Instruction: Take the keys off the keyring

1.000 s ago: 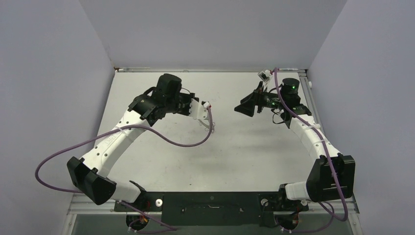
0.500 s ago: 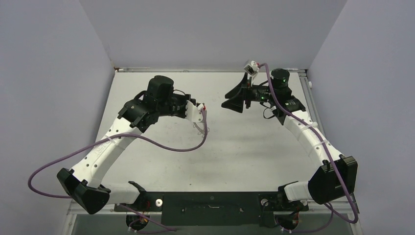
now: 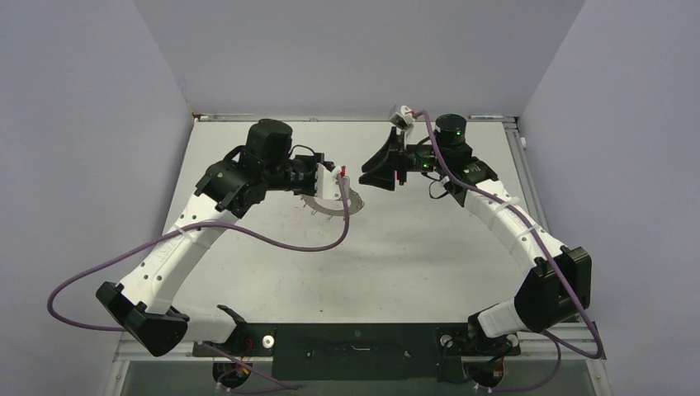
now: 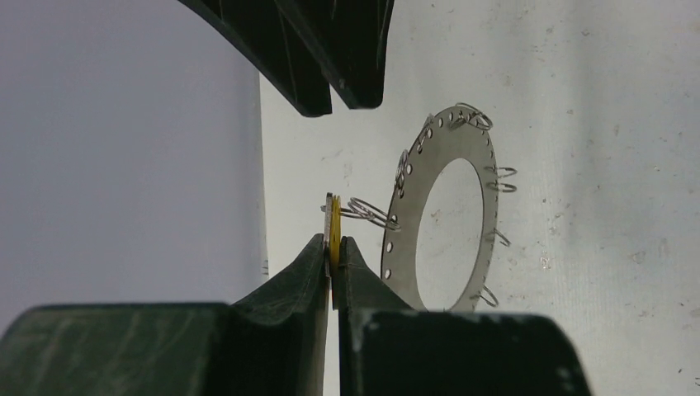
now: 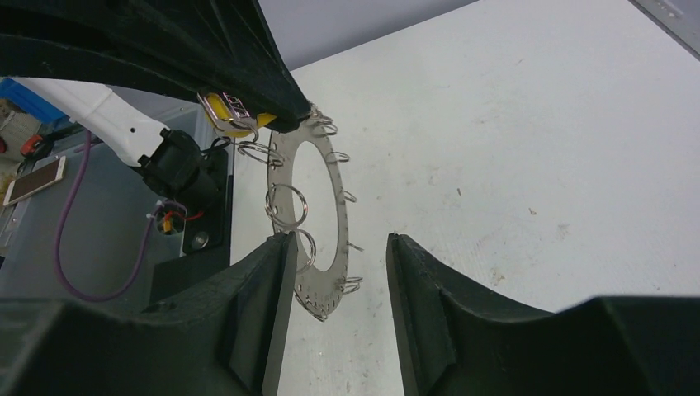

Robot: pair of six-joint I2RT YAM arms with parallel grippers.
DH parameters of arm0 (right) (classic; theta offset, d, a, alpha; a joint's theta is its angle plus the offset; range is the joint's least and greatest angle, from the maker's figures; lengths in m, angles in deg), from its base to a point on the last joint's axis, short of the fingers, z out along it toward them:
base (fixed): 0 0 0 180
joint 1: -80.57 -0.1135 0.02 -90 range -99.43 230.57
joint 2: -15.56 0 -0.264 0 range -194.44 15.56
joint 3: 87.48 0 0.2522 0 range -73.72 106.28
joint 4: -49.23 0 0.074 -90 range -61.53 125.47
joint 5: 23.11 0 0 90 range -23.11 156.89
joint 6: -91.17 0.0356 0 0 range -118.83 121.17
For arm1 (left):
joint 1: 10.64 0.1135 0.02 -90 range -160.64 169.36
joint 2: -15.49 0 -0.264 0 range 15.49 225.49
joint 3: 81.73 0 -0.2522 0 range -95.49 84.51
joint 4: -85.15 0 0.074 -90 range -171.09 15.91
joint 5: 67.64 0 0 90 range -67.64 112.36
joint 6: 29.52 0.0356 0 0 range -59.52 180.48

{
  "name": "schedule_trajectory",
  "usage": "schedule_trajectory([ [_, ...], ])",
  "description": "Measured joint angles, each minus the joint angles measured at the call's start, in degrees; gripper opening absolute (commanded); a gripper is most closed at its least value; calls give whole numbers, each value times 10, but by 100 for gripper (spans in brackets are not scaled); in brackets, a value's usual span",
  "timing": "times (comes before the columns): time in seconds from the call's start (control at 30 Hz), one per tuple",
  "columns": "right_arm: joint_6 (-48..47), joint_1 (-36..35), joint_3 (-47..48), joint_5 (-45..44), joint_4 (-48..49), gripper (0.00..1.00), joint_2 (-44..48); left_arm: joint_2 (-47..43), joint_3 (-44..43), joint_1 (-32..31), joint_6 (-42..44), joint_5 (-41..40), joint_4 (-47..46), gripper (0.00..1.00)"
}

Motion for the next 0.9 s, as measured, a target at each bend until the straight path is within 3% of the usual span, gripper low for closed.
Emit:
schedule_trajectory([
  [0.4, 4, -40, 19, 7, 38, 30, -31, 8, -7, -3, 0, 24, 11, 0],
  [0.9, -20, -55, 33, 29, 29, 27, -33, 13, -12, -3, -13, 31, 11, 0],
])
